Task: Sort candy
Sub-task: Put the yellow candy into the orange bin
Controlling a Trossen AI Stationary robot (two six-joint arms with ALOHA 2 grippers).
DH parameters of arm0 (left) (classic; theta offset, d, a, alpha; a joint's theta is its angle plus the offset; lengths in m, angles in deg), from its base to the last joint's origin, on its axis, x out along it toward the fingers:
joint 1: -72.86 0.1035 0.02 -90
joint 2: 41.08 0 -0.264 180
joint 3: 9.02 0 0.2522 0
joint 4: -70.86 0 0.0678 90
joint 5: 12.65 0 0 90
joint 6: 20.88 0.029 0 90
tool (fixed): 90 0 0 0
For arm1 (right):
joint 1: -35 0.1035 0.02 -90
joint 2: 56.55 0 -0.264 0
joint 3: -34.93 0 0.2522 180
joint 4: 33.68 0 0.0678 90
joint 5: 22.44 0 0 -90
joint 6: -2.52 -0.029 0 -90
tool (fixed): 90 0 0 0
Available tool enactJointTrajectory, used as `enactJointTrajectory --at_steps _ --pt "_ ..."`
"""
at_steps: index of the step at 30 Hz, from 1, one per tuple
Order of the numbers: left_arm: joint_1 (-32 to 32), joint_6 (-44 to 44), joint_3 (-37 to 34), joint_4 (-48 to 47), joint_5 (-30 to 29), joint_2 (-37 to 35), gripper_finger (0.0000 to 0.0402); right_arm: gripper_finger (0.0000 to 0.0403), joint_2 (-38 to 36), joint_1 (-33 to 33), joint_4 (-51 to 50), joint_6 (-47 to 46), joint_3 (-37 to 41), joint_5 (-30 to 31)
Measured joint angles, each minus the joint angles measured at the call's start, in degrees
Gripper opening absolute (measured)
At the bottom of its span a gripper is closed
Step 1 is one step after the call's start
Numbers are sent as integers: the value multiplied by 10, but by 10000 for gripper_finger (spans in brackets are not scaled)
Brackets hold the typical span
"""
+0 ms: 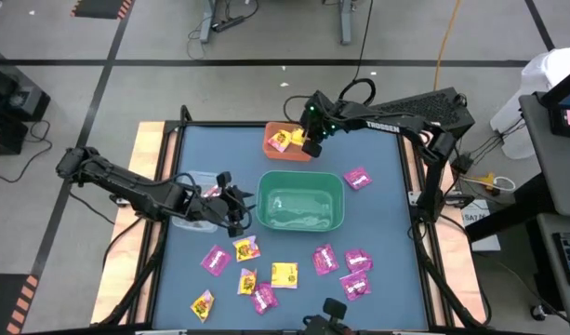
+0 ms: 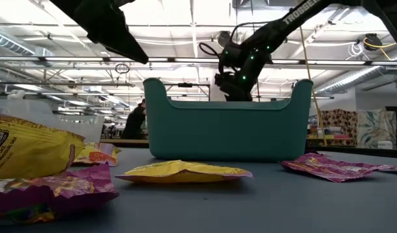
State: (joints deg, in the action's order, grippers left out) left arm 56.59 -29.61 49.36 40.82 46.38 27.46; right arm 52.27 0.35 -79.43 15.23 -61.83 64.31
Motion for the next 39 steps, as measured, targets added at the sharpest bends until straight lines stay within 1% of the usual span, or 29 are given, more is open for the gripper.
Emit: enactJointTrajectory --at_steps 2,5,9,15,19,23,26,30,35,39 --pt "0 0 0 -1 1 0 153 4 5 0 0 0 0 1" --pt "0 0 0 -2 1 0 153 20 6 -2 1 1 0 1" --pt "0 -2 0 -2 5 0 153 56 2 -3 -5 6 0 3" --pt "0 -15 0 -2 8 0 153 118 -22 -3 -15 1 0 12" --pt "0 -36 1 -4 10 0 153 147 -68 -3 -51 -5 0 19" --pt "0 -69 1 -11 35 3 153 160 -137 9 -106 -36 0 17" --pt "-3 -102 1 -12 53 13 153 162 -195 37 -142 -60 0 15" --pt "-11 -153 1 -27 62 38 153 162 -265 101 -156 -97 24 15" --pt "-39 -232 1 -83 85 69 153 162 -345 193 -112 -132 90 17" --pt "-70 -304 1 -142 105 82 153 162 -392 261 -57 -158 169 18"
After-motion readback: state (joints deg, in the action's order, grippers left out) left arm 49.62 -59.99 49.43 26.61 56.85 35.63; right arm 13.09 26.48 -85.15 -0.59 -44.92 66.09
